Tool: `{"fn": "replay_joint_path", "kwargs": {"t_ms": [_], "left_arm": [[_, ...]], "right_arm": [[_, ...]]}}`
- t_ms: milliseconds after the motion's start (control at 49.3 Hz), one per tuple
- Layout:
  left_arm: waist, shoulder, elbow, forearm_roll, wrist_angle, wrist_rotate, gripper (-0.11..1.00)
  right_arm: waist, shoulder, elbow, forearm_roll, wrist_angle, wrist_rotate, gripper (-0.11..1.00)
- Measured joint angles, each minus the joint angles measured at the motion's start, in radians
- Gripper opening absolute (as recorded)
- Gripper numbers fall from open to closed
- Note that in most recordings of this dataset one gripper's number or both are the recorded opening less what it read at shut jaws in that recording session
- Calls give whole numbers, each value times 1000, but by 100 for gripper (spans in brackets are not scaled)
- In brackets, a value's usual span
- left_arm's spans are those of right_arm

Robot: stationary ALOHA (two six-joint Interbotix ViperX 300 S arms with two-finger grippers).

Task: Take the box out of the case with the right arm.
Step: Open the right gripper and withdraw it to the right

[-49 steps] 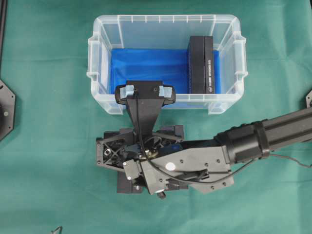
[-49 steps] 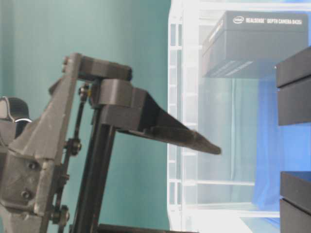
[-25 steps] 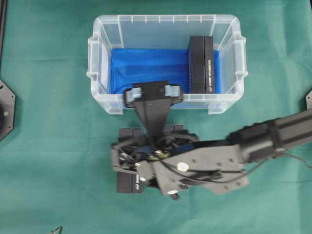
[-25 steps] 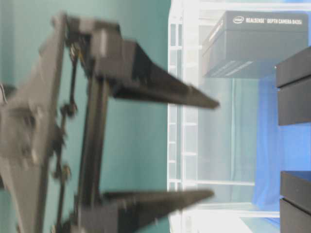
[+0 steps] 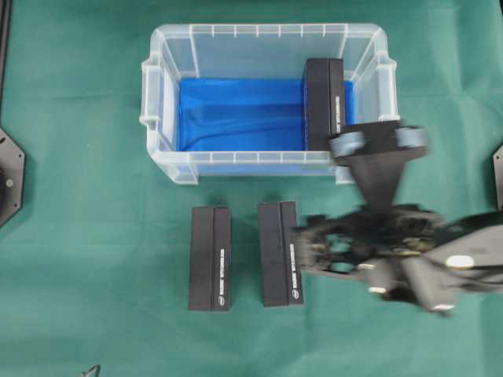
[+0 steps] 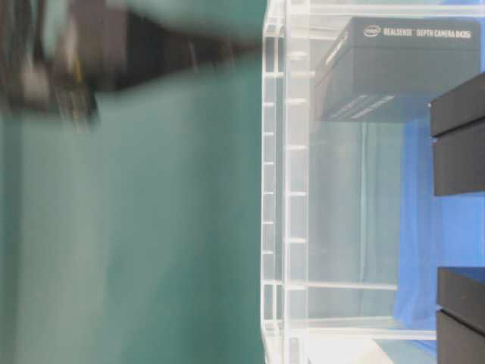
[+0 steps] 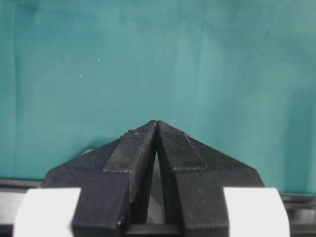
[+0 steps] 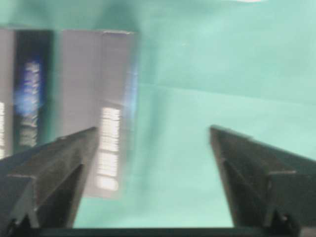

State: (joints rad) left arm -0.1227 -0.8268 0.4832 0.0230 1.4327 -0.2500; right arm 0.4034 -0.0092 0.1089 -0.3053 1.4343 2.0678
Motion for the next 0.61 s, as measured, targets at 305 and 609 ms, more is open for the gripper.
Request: {"fn": "replay_joint_path", "kwargs": {"t_ms": [305, 609], "left_arm": [[0, -14, 2, 0, 0, 3, 2], [0, -17, 5, 0, 2, 3, 2]], "right_arm": [[132, -322, 319, 2, -3, 147, 91], [153, -456, 410, -15, 18, 160, 91]]}}
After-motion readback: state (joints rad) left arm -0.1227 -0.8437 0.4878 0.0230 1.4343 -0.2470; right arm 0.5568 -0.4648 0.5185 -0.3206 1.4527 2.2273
